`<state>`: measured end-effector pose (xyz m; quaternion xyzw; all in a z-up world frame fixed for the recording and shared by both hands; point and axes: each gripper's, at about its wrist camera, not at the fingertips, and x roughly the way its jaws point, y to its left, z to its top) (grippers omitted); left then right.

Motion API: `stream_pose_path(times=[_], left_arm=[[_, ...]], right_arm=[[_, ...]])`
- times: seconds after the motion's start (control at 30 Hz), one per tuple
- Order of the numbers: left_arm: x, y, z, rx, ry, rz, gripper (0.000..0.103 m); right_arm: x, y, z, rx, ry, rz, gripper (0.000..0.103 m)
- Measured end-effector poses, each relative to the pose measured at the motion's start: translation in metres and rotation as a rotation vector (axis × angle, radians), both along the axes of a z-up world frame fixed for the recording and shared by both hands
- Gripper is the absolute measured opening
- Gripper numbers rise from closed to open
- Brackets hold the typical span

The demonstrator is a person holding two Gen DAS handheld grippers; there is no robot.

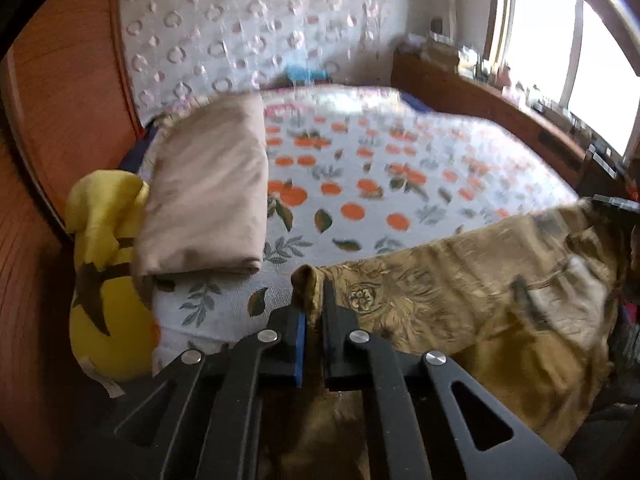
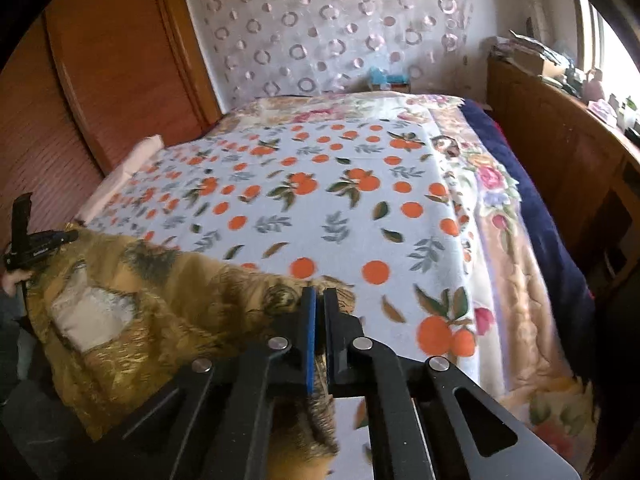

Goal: Fold small clothes

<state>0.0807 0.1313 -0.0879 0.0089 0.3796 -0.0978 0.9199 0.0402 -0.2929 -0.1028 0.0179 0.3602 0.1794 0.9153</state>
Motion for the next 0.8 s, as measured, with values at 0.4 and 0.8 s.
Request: stream_pose_path(times=[0.4,0.8], left_arm=[[-0.085,0.023,0.029,-0.07,-0.129,0.089,0.006],[-0.078,0.022,0.018,-0.066,-0.115,0.082,0.007]], right_arm=[[-0.061,0.007,0.002,-0.096,-0.017,-0.01,0.001],[-0.048,-0.005,0.019,-0.066,-0.087,-0.073,0.009]])
